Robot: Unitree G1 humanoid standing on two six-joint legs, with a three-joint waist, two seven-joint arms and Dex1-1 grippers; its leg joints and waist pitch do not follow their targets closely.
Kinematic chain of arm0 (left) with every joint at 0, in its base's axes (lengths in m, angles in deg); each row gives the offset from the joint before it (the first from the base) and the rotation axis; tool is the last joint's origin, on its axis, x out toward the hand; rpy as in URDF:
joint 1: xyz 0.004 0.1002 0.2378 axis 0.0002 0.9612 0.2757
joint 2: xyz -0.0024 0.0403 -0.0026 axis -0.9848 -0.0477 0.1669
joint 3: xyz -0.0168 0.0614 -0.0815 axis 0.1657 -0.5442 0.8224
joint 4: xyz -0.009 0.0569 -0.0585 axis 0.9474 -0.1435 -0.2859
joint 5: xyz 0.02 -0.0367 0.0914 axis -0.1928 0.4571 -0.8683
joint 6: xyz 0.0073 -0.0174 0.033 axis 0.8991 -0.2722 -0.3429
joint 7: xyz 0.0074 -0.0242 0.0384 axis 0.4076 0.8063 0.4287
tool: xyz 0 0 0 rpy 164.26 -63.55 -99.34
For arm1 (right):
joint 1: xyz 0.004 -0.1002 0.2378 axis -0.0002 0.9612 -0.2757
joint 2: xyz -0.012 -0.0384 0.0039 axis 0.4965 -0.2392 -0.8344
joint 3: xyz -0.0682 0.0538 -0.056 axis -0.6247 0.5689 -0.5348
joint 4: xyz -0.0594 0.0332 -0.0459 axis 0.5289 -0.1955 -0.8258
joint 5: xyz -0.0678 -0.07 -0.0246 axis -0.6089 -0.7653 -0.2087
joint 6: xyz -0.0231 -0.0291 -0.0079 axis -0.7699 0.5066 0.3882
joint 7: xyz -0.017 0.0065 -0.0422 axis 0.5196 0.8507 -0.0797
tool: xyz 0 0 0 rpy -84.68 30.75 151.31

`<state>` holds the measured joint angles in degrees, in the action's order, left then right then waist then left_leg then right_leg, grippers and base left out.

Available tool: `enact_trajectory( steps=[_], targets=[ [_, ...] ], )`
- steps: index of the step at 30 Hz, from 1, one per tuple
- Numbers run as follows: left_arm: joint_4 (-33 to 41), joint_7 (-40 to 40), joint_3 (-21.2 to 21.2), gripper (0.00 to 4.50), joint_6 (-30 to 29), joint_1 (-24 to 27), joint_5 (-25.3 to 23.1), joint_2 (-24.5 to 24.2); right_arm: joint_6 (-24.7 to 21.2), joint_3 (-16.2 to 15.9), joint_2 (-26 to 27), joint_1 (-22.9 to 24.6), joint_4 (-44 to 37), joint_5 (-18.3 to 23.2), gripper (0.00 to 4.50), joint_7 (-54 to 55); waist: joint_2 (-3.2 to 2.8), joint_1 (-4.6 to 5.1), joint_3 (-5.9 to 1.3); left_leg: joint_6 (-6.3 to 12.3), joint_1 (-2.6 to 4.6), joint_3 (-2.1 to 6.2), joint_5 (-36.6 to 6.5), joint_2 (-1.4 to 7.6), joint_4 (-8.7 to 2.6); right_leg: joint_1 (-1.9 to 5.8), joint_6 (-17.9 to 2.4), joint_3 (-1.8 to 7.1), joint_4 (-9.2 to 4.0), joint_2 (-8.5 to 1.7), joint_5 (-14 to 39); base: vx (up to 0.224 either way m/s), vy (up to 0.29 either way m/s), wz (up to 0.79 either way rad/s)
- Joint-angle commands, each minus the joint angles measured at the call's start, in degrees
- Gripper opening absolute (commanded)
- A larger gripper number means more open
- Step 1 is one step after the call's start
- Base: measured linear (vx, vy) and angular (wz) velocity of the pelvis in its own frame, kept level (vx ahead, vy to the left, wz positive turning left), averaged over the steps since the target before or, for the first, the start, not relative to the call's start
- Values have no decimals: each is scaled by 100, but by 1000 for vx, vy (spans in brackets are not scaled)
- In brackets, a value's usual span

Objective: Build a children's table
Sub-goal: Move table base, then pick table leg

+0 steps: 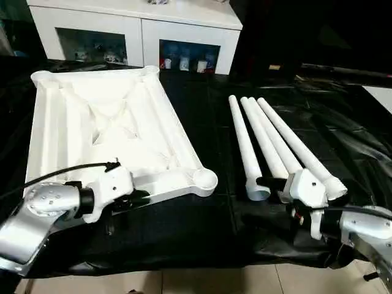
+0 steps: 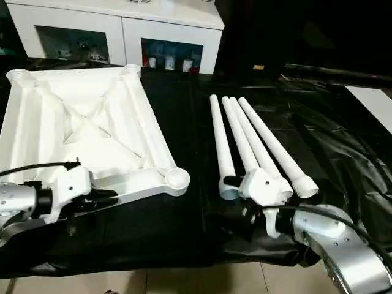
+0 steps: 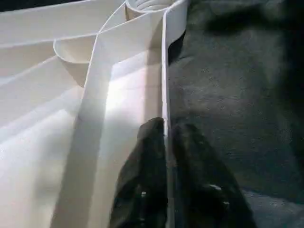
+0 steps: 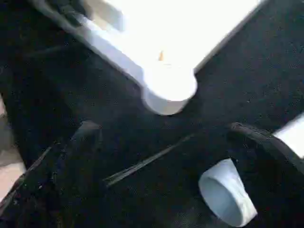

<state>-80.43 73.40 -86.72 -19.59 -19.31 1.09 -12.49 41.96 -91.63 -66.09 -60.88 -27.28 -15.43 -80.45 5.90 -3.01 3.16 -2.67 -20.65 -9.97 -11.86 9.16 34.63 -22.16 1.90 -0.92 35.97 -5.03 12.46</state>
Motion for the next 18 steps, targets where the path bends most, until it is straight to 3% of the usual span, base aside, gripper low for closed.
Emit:
enact_trajectory(
  steps=[1,4,9,10,13,15,18],
  targets=[
    [74,74,214,90,-34,-128,212,-73,-563,301,121,-267,44,195,450,390,-94,-31,-235,-16,81,134,-1187,348,-525,95,-1206,179,-390,-250,743,0,0,0],
    [171,85,415,100,-190,-159,476,-64,-841,388,291,-470,119,270,450,629,-88,-48,-235,-25,80,109,-1027,343,-510,103,-1247,175,-368,-244,525,0,0,0],
    [513,123,851,140,-499,-257,805,-220,-1721,642,1128,-1333,661,310,450,1623,-81,-45,-235,-127,72,79,-713,302,-490,99,-1312,167,-320,-220,297,0,0,0],
    [513,123,851,140,-499,-257,805,-220,-1721,642,1128,-1333,661,310,450,1623,-86,-39,-230,-149,61,85,-738,298,-502,99,-1295,162,-319,-217,371,0,0,0],
    [845,-29,667,140,-847,-371,765,-83,-2311,465,1439,-2024,1536,-250,450,2314,-102,-41,-231,-344,78,75,-755,294,-510,90,-1251,158,-317,-210,493,0,0,0],
    [912,-110,576,140,-926,-415,736,3,-2336,370,1466,-2191,1806,-397,450,2427,-109,-73,-226,-429,98,51,-833,297,-502,75,-1198,168,-336,-215,537,0,0,0],
    [1163,-312,273,140,-1130,-515,699,265,-2416,347,1704,-2708,2599,-464,450,2716,-63,-55,-225,-448,51,62,-721,286,-509,108,-1169,169,-316,-220,431,0,0,0]
  ],
)
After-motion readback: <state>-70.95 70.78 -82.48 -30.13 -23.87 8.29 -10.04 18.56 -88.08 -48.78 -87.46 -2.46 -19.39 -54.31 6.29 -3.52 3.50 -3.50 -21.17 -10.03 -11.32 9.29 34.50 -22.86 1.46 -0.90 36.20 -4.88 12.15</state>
